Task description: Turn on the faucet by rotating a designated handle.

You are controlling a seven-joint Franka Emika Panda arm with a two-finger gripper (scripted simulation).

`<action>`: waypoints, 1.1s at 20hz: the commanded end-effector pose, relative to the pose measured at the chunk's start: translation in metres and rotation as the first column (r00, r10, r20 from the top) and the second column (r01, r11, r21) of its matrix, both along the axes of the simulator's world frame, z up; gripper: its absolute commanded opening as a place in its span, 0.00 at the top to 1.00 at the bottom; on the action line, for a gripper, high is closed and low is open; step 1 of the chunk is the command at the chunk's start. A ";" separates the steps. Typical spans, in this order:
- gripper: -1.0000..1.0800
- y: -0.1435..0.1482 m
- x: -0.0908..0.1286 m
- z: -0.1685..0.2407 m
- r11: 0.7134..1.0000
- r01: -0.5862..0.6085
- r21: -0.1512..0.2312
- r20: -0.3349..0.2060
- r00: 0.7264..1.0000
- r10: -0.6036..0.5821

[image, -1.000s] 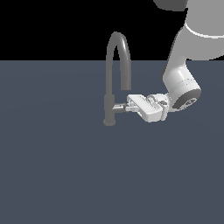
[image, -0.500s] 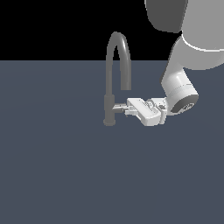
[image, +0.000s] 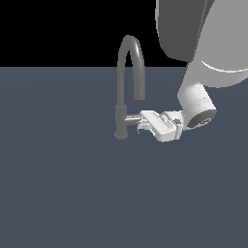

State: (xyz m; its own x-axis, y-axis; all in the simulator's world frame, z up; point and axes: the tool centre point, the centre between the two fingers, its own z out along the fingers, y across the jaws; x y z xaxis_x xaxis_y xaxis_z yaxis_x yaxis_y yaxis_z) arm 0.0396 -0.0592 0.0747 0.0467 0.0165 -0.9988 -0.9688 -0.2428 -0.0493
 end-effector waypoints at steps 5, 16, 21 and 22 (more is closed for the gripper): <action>1.00 0.000 0.006 -0.007 1.000 0.009 -0.005 0.001 1.000 -0.009; 1.00 0.003 0.014 -0.031 1.000 0.014 -0.011 -0.024 1.000 -0.014; 1.00 0.005 0.017 -0.041 1.000 0.016 -0.013 -0.033 0.999 -0.016; 1.00 0.005 0.017 -0.043 1.000 0.016 -0.014 -0.035 0.999 -0.017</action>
State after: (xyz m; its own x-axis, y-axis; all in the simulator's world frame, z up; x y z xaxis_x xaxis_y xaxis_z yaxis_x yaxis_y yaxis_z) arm 0.0625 -0.0667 0.0501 0.0425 -0.0047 -0.9991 -0.9759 -0.2146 -0.0405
